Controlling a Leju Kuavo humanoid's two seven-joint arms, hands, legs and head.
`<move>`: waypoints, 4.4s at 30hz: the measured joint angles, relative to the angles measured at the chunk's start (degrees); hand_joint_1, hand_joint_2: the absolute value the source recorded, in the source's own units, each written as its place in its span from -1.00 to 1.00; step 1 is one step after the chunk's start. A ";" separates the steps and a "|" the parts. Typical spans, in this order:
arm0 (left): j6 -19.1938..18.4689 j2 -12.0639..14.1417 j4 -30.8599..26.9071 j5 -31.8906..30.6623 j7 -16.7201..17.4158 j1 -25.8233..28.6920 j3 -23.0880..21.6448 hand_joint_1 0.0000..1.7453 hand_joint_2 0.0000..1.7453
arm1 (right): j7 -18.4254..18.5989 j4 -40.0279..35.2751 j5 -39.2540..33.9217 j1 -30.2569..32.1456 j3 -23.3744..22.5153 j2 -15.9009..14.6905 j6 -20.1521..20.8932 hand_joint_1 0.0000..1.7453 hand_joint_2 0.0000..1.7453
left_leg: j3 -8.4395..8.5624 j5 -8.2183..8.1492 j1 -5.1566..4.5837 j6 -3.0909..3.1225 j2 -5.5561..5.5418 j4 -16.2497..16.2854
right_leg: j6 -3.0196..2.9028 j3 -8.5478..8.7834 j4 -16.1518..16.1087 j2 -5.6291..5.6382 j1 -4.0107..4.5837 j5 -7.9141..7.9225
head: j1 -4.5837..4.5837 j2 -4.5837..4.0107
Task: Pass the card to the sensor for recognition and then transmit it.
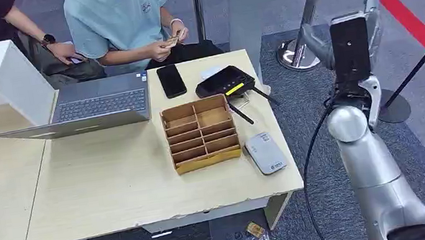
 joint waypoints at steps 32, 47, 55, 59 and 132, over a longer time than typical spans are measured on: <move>-1.73 1.03 -0.44 -5.81 0.41 -1.92 -2.86 -1.00 1.00 | 12.35 38.62 32.98 -24.90 31.80 0.94 17.27 -1.00 1.00 | -0.14 0.05 0.00 -0.07 -0.02 0.03 | -0.02 -0.26 0.03 -0.01 0.00 0.02 | -0.02 0.00; -2.08 1.40 -0.42 -5.81 1.29 -1.38 -2.88 -1.00 1.00 | 12.35 41.02 38.22 -25.55 34.81 0.39 17.94 -1.00 1.00 | -0.13 0.05 0.00 -0.07 -0.01 0.04 | -0.03 -0.26 0.03 -0.01 0.00 0.03 | -0.02 0.00; -2.36 1.44 -0.44 -6.43 0.65 -0.80 -2.88 -1.00 1.00 | 10.03 43.10 43.04 -23.92 36.52 1.79 13.70 0.76 1.00 | -0.14 0.05 0.00 -0.07 0.00 0.03 | -0.03 -0.27 0.03 -0.01 0.00 0.03 | 0.00 0.00; -2.51 1.42 -0.44 -6.75 0.77 -1.11 -2.86 -1.00 1.00 | 6.31 44.37 38.46 -22.60 36.69 3.94 7.60 1.00 1.00 | -0.12 0.05 0.01 -0.07 0.01 0.03 | -0.04 -0.26 0.04 0.01 0.02 0.03 | -0.02 0.00; -0.04 1.79 -0.42 -4.55 0.11 0.91 -0.81 -1.00 1.00 | -4.46 23.53 4.61 7.74 14.24 2.10 -0.83 1.00 1.00 | -0.10 0.01 0.01 -0.04 0.07 0.02 | -0.04 -0.25 -0.08 0.04 0.03 0.04 | -0.02 0.00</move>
